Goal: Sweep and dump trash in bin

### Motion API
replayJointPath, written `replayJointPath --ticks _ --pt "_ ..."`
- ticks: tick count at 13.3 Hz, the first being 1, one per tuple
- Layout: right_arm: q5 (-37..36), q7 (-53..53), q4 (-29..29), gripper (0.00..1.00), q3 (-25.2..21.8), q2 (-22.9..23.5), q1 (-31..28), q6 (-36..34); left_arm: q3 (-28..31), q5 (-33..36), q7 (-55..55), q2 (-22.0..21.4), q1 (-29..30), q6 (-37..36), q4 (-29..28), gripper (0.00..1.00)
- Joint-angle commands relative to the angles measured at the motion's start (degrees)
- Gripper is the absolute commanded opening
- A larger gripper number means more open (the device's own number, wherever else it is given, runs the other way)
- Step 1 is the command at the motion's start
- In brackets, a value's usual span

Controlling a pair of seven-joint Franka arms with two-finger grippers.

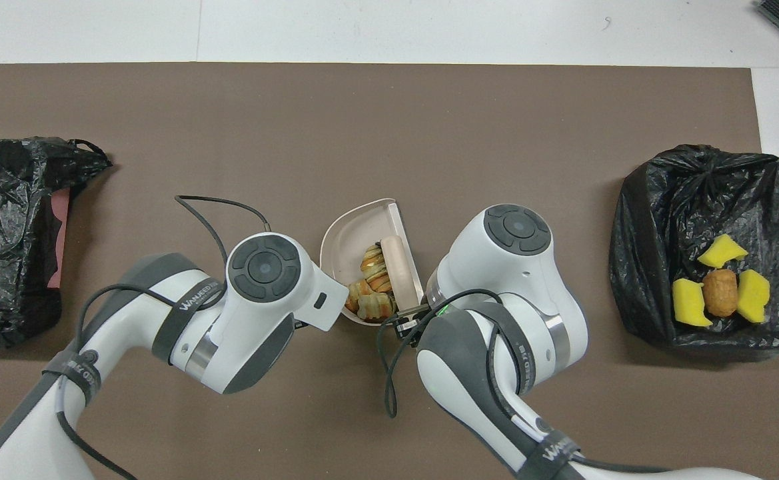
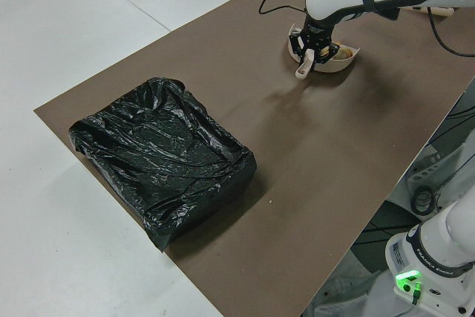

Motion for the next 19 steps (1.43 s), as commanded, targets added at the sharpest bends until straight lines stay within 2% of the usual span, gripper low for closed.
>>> replayJointPath --ticks 1,4,5,8,10,12,14,16,17,18,19 --pt "0.33 5.76 -6.44 0.00 4.38 -6.51 0.36 1.07 -0.42 -4.70 7.33 -0.78 4.94 -0.64 2.26 0.00" --pt "3.85 9.63 -10.66 0.00 10.18 -6.89 0.54 6.85 -0.42 -5.77 13.93 0.97 11.18 -9.42 11.31 0.00" --pt "4.03 11.38 -12.59 0.00 12.47 -6.37 0.54 11.06 -0.42 -5.77 14.73 1.24 12.33 -10.13 12.99 0.00" --pt "7.10 13.15 -14.97 0.00 15.82 -4.26 0.80 15.48 -0.42 -5.60 17.44 1.50 17.51 -15.30 18.95 0.00" --pt "7.10 12.55 -17.26 0.00 16.09 -2.68 0.98 19.69 -0.42 -5.60 25.96 2.11 23.74 -21.80 24.75 0.00" --pt "7.10 12.81 -17.79 0.00 16.44 1.01 2.20 24.34 -0.42 -5.42 28.00 3.16 26.92 -26.38 29.24 0.00" --pt "7.02 11.67 -18.84 0.00 16.45 1.73 2.12 25.95 -0.42 -5.25 34.04 5.18 32.27 -30.43 33.46 0.00" --pt "6.49 11.49 -20.59 0.00 16.45 1.81 2.21 29.53 0.28 -4.98 39.50 5.98 36.14 -31.24 35.76 0.00" --pt "6.40 11.49 -20.95 0.20 16.45 1.99 2.38 31.03 0.20 -4.20 41.35 6.25 38.69 -31.23 36.03 0.00" --pt "5.97 11.40 -20.87 0.57 16.45 2.60 2.56 31.31 0.20 -1.67 43.02 6.33 39.76 -31.32 36.81 0.00" --pt "3.79 11.40 -20.44 1.00 16.45 3.04 2.47 31.40 0.55 1.84 44.69 6.60 40.11 -31.23 37.69 0.00"
